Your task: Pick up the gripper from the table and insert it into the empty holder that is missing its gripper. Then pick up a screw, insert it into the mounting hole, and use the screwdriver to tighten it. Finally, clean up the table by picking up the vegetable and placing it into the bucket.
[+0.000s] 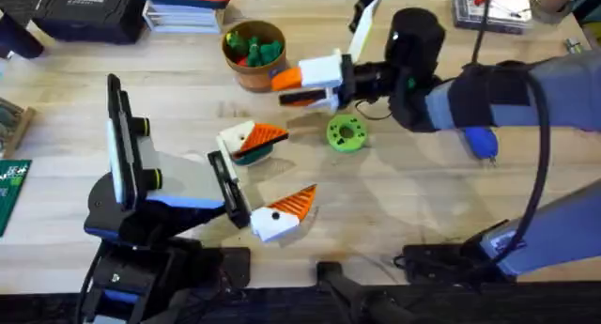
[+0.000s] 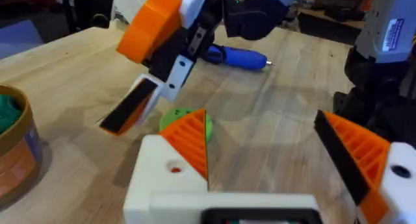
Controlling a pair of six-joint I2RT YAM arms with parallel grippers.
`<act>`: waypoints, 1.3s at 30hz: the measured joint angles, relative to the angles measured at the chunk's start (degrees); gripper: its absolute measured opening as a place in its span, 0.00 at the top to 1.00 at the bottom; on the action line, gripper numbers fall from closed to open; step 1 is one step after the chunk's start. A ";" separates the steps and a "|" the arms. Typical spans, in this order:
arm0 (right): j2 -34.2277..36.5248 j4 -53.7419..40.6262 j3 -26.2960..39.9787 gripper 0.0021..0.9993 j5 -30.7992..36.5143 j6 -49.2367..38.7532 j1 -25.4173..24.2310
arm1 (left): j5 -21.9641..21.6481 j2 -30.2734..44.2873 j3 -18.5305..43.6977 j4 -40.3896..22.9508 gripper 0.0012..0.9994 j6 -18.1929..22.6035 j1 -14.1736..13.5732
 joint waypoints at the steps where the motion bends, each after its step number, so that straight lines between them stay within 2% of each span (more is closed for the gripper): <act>1: -0.01 -0.24 0.45 0.01 0.26 -0.39 -1.27 | 0.00 0.00 0.00 0.00 0.01 0.01 0.00; 6: -0.01 -2.41 3.29 0.01 0.93 -2.23 -6.54 | 0.00 0.00 0.00 0.00 0.01 0.00 0.00; 9: -0.01 -6.97 5.13 0.01 1.43 -5.92 -8.85 | 0.00 0.00 0.00 0.00 0.01 0.02 0.00; 14: -0.01 -23.03 9.36 0.01 3.86 -15.00 -13.24 | 0.00 0.00 0.00 0.00 0.01 0.02 0.00; 21: -0.74 -50.72 21.24 0.01 10.96 -29.30 -18.01 | 0.02 0.02 0.00 0.00 0.01 0.02 0.00; 26: -7.60 -78.69 28.32 0.00 19.88 -44.12 -15.72 | 0.02 0.00 0.00 0.00 0.01 0.02 0.00; 28: -11.13 -86.48 29.89 0.00 22.33 -50.22 -13.48 | 0.02 0.00 0.00 0.00 0.01 0.02 0.00; 34: -19.60 -100.27 31.17 0.00 24.27 -65.66 -4.77 | 0.02 0.00 0.00 0.00 0.01 0.02 0.00; 39: -21.87 -109.76 31.17 0.00 24.22 -74.11 -0.15 | 0.02 0.00 0.00 0.00 0.01 0.02 0.00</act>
